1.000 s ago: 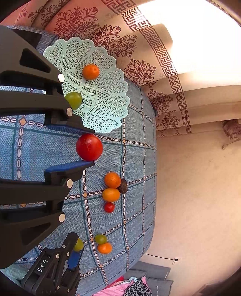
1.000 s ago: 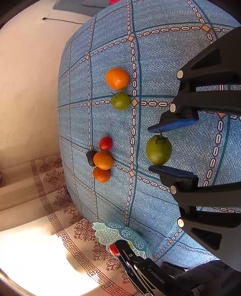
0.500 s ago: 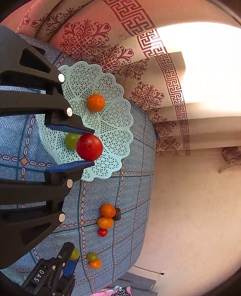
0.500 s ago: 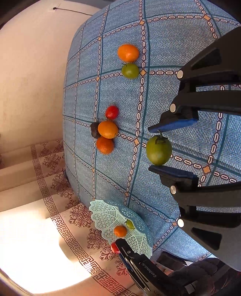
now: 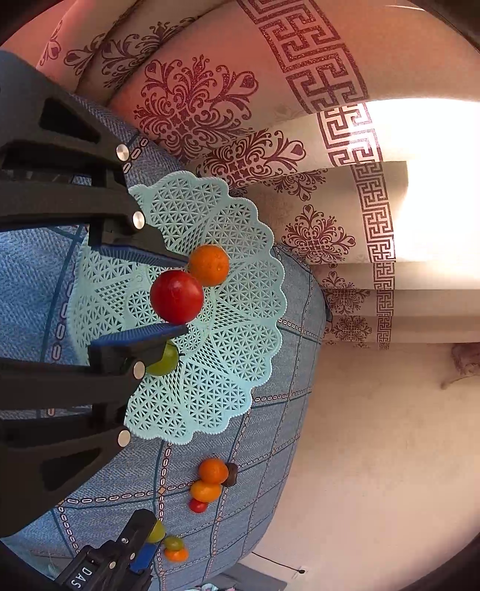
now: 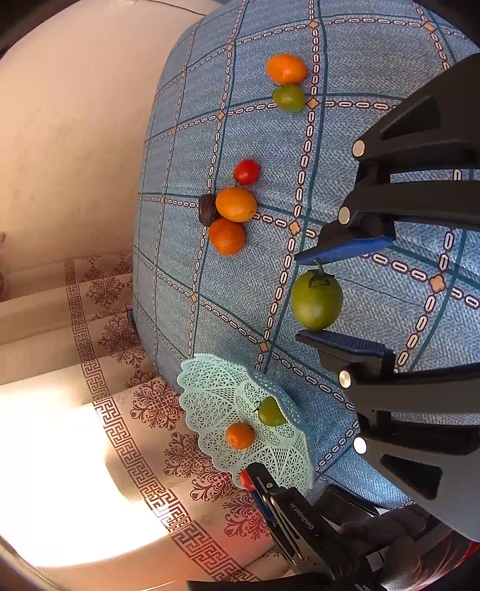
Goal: Organize fruits
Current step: 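Carry the red tomato into the basket with the left gripper while the right gripper drops its green tomato there, then grasp another green tomato from the cover with the right gripper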
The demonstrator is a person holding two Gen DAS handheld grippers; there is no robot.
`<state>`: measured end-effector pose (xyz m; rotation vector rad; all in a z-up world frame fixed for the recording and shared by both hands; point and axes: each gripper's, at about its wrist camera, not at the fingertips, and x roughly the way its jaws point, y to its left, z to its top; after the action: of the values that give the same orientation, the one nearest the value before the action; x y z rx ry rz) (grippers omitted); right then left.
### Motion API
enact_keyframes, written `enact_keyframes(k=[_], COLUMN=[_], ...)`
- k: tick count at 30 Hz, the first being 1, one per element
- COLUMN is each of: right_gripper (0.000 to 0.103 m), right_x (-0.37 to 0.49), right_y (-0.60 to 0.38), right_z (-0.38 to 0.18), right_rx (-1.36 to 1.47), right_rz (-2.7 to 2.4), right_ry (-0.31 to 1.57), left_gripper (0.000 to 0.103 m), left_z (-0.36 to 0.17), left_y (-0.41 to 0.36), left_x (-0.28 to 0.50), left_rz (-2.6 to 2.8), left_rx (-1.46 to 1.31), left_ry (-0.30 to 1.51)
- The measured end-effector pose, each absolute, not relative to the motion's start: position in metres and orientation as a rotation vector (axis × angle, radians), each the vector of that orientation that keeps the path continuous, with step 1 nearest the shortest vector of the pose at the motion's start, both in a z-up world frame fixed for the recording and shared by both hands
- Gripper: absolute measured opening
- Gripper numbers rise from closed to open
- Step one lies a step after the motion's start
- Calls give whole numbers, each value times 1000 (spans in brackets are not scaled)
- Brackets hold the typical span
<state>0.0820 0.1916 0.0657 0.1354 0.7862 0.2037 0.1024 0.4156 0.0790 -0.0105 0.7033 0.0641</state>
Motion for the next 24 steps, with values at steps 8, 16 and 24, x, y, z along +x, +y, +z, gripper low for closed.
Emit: enact_keyframes(k=[8, 16, 24], right_gripper=[37, 37, 37], right_x=[92, 101, 112], right_y=[219, 254, 284], right_z=[77, 86, 88], right_rx=[113, 85, 58], right_rz=[268, 351, 416], right_ry=[764, 747, 743], left_gripper=[63, 74, 82], left_z=[86, 93, 93], left_y=[435, 446, 450], left_x=[95, 87, 79], left_rz=[108, 177, 222], left_rx=[-29, 0, 22], left_ry=[665, 626, 610])
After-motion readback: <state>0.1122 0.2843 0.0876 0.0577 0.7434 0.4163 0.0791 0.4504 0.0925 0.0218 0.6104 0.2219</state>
